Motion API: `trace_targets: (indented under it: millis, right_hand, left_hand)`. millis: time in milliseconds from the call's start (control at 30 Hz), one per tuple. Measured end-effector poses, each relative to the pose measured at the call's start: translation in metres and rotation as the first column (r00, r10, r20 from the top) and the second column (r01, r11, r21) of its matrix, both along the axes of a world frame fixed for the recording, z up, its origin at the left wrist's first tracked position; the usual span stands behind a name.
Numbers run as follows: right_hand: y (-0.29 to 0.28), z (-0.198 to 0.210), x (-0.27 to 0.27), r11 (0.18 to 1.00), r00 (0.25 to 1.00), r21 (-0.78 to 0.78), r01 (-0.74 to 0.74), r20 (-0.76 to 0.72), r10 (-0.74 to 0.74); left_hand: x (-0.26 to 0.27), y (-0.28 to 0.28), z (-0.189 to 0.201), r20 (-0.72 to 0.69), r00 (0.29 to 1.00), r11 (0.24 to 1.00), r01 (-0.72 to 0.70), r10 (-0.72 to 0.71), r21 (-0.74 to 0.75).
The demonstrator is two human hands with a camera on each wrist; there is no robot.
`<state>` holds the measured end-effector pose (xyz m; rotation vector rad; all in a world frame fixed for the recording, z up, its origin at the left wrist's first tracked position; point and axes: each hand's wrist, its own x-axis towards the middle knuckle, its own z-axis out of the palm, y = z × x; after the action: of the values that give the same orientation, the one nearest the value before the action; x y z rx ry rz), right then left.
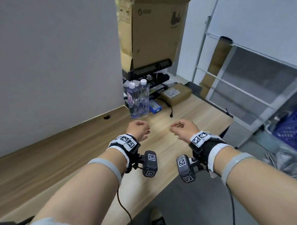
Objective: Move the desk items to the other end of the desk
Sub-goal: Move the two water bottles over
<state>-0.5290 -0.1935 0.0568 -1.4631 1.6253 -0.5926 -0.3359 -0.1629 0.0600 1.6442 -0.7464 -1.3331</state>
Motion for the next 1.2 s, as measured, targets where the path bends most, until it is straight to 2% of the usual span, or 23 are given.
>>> trace_targets:
  millis: [233, 367, 467, 533, 600, 667, 767, 867, 1000, 1100, 1200]
  right_hand:
    - [-0.108, 0.001, -0.023, 0.996, 0.998, 0.069, -0.055, 0.015, 0.054]
    - [-0.160, 0.003, -0.014, 0.987, 0.992, 0.106, -0.120, 0.057, 0.115]
    - [-0.202, -0.002, 0.002, 0.965, 0.973, 0.129, -0.227, 0.068, 0.219]
    - [-0.227, -0.009, 0.015, 0.937, 0.946, 0.133, -0.323, 0.050, 0.319]
    - [-0.255, -0.020, 0.031, 0.889, 0.898, 0.135, -0.438, 0.026, 0.439]
    - [-0.277, -0.027, 0.044, 0.827, 0.834, 0.127, -0.548, 0.010, 0.552]
    - [-0.298, -0.031, 0.062, 0.754, 0.756, 0.065, -0.654, 0.031, 0.654]
    - [-0.316, -0.038, 0.080, 0.694, 0.698, 0.078, -0.715, 0.048, 0.714]
    - [-0.323, -0.055, 0.096, 0.676, 0.681, 0.089, -0.732, 0.050, 0.731]
    - [-0.321, -0.067, 0.103, 0.658, 0.664, 0.094, -0.747, 0.068, 0.744]
    - [-0.311, -0.077, 0.109, 0.630, 0.632, 0.058, -0.775, 0.067, 0.772]
  left_hand:
    - [-0.017, -0.092, -0.003, 0.071, 0.988, 0.989, -0.142, 0.139, 0.051]
    - [-0.001, -0.136, -0.004, 0.196, 0.951, 0.969, -0.248, 0.239, 0.018]
    - [0.015, -0.165, -0.011, 0.330, 0.879, 0.930, -0.367, 0.345, 0.003]
    - [0.022, -0.178, -0.013, 0.425, 0.835, 0.923, -0.386, 0.350, 0.000]
    - [0.028, -0.192, -0.023, 0.512, 0.792, 0.919, -0.394, 0.333, 0.011]
    - [0.028, -0.205, -0.029, 0.541, 0.773, 0.916, -0.401, 0.332, 0.010]
    - [0.031, -0.217, -0.034, 0.539, 0.752, 0.910, -0.407, 0.380, -0.073]
    - [0.031, -0.225, -0.037, 0.569, 0.711, 0.889, -0.450, 0.413, -0.082]
    - [0.026, -0.230, -0.044, 0.594, 0.677, 0.883, -0.450, 0.434, -0.132]
    - [0.021, -0.224, -0.044, 0.579, 0.680, 0.878, -0.456, 0.450, -0.147]
    - [0.019, -0.205, -0.043, 0.532, 0.684, 0.841, -0.530, 0.500, -0.110]
